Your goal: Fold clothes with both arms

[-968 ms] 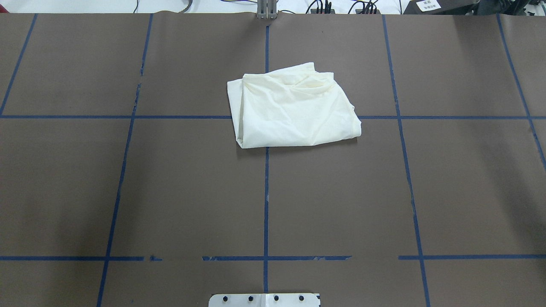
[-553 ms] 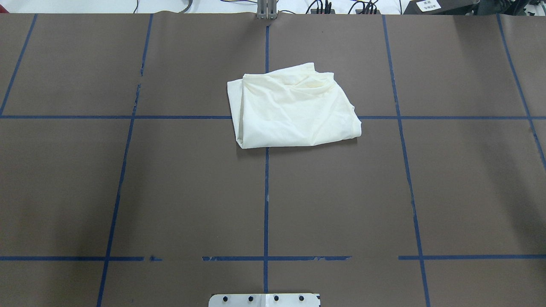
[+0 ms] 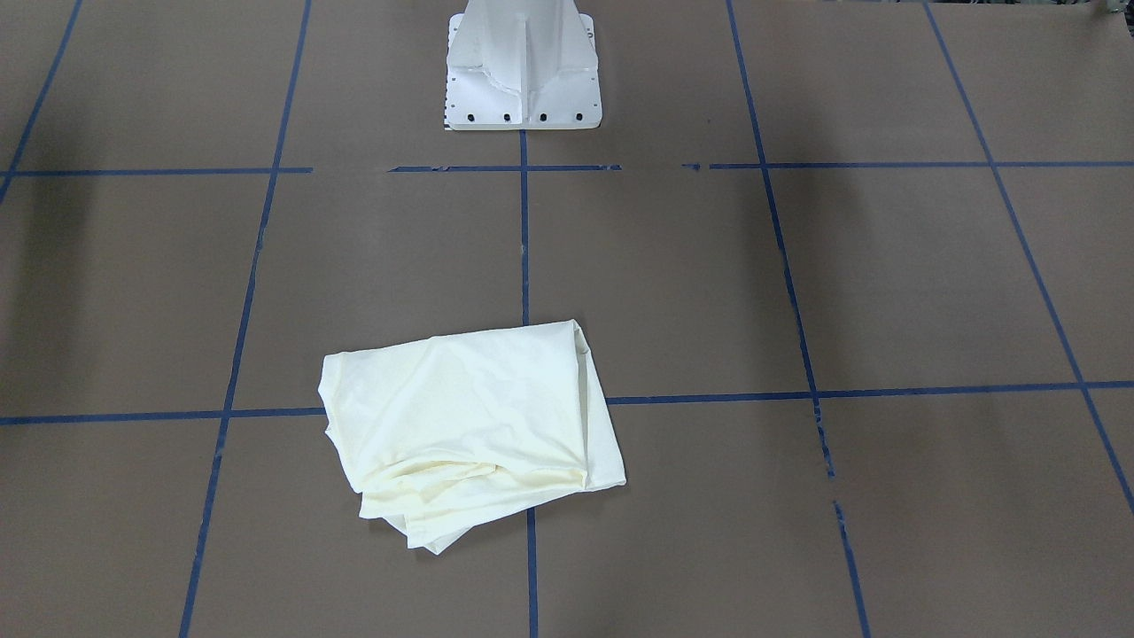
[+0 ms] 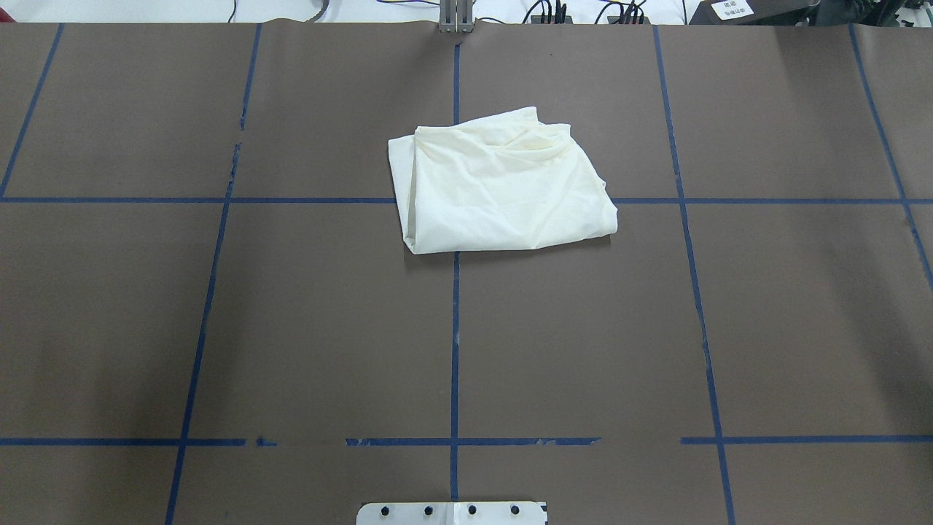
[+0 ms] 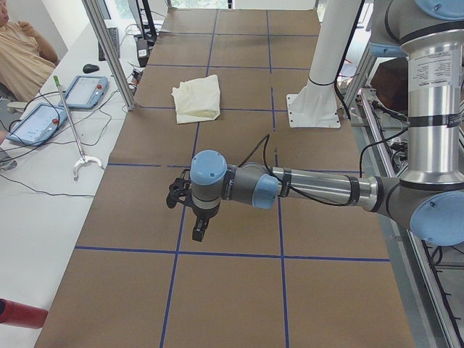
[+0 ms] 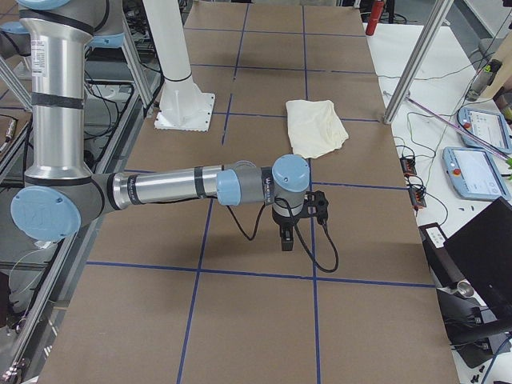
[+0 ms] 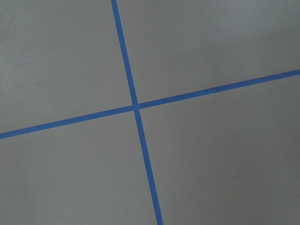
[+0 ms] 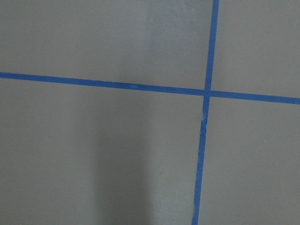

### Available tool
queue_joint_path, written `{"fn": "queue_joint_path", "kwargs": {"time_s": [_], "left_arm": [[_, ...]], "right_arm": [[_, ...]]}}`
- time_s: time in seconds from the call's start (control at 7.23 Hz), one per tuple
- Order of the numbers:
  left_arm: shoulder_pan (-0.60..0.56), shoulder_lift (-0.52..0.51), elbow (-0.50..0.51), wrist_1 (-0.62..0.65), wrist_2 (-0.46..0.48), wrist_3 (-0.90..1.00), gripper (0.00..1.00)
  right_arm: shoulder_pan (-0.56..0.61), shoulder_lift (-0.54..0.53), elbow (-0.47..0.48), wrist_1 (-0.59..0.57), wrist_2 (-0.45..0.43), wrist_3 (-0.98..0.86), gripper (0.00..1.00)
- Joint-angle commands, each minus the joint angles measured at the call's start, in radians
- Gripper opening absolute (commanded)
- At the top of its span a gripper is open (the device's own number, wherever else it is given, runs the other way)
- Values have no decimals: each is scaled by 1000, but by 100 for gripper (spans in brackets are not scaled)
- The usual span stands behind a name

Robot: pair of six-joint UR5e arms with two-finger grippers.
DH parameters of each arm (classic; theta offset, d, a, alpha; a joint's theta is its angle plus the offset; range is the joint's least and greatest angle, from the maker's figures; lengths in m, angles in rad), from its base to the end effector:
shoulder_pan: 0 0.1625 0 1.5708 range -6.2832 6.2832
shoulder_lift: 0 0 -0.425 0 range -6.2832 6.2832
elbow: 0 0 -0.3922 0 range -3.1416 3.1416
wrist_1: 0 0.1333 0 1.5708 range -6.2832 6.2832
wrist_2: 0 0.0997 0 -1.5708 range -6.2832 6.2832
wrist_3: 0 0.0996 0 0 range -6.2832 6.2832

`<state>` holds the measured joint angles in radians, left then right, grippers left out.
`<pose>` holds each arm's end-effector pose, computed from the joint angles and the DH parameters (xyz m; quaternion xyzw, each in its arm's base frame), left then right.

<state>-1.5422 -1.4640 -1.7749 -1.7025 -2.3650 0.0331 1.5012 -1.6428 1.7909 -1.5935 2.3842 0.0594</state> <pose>-0.0491 -0.4596 0.5923 0.1062 0.3840 0.0724 0.9143 0.0285 -0.4679 0.5839 0.0320 -0.3977 -0.0295 0.9165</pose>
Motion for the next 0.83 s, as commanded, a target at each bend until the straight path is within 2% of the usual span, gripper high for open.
{"fn": "queue_joint_path", "kwargs": {"time_s": [0.0,0.28,0.41,0.69], "left_arm": [[-1,7,-8,-2,1,2,100],[-3,13,8,20,12,1,100],[-9,13,0,108,21,1,100],[-30,16,-6,161,62,4,100]], "right_arm": [[-1,0,-1,1,3,8,100],[-1,-2,-1,1,3,10,100],[-1,-3,-1,1,1,10,100],[-1,-9,2,3,3,10,100]]}}
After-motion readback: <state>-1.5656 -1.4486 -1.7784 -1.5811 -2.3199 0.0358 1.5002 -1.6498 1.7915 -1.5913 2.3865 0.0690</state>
